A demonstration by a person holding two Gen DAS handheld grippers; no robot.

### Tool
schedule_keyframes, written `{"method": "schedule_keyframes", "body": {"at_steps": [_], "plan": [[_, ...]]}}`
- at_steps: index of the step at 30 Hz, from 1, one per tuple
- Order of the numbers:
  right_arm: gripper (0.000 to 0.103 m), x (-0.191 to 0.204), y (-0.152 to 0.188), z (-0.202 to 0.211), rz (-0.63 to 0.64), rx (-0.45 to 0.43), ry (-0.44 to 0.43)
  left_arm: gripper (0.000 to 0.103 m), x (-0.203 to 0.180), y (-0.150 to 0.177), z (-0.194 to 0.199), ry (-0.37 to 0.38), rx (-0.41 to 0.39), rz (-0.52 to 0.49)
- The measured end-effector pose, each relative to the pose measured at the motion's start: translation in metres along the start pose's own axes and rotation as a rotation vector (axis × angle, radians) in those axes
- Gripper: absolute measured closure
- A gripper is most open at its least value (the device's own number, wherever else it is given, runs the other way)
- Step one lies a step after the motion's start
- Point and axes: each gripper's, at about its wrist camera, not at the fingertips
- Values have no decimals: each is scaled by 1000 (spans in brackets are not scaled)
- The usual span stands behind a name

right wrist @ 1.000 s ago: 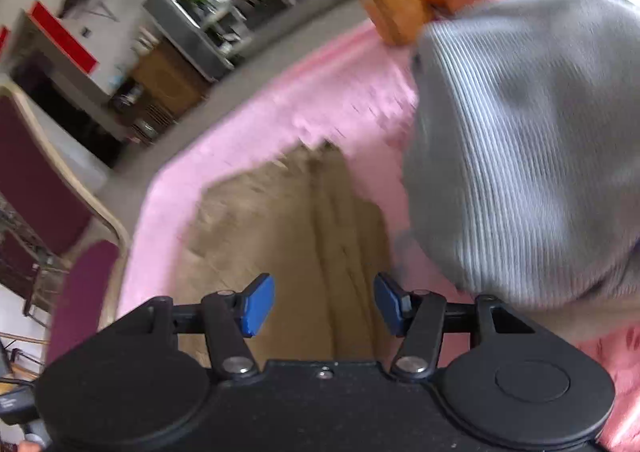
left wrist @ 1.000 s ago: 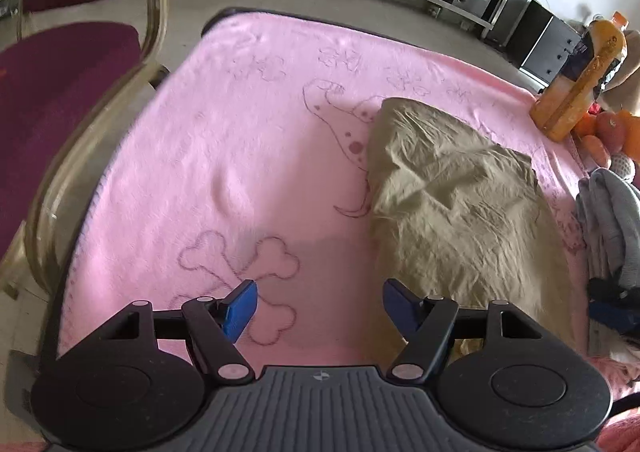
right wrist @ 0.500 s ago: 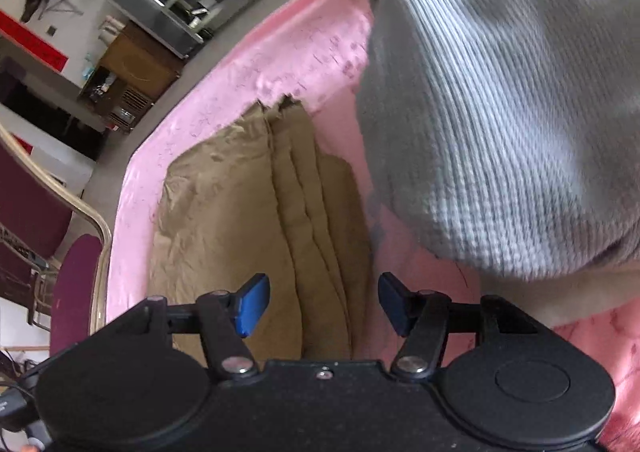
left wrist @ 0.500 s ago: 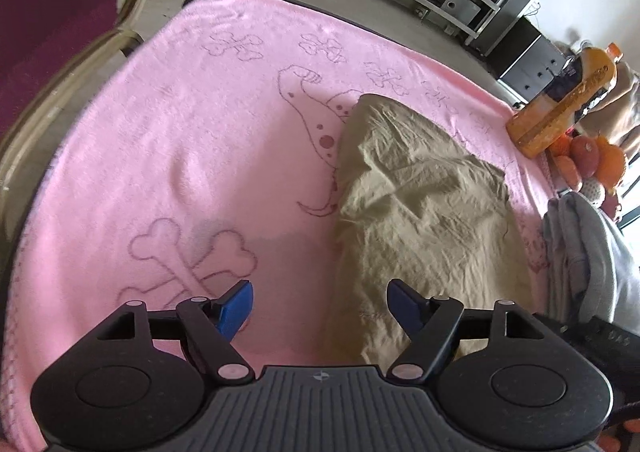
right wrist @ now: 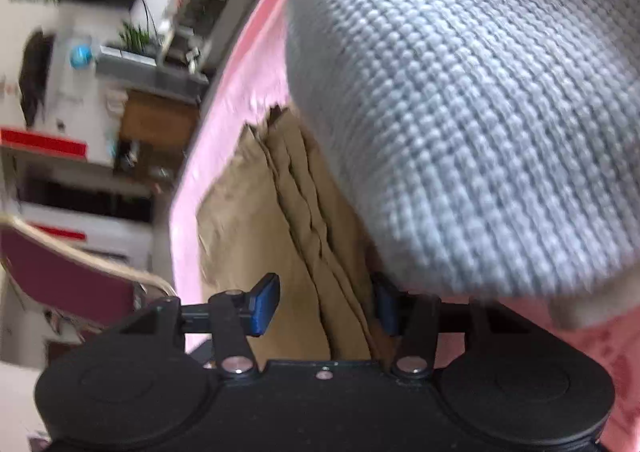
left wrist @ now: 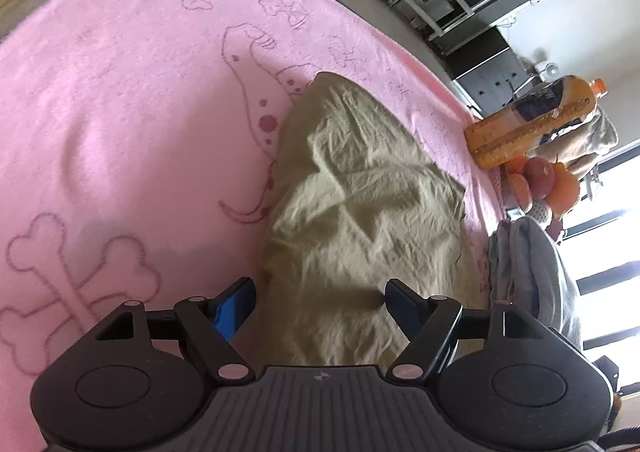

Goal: Fold clothes
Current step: 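Grasp the folded pants bundle with both grippers and lift it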

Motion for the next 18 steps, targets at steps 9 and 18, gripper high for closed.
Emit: {"method": "schedule_keyframes", "body": {"at_steps": [9,18], "plan": [[61,8,15,-12,133,-16,-15,40,-21,9,-2,-9,-32,-125],[88,48,36,-15,433,-50,143,67,-56,31,11,-165,-151,-296]]}}
Point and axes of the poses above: each gripper's, at about its wrist camera, not at the fingertips, and z roughly against the way its jaws point, x to its left, y to its underside, and after that the axes turned 9 degrees about -y, right-handed
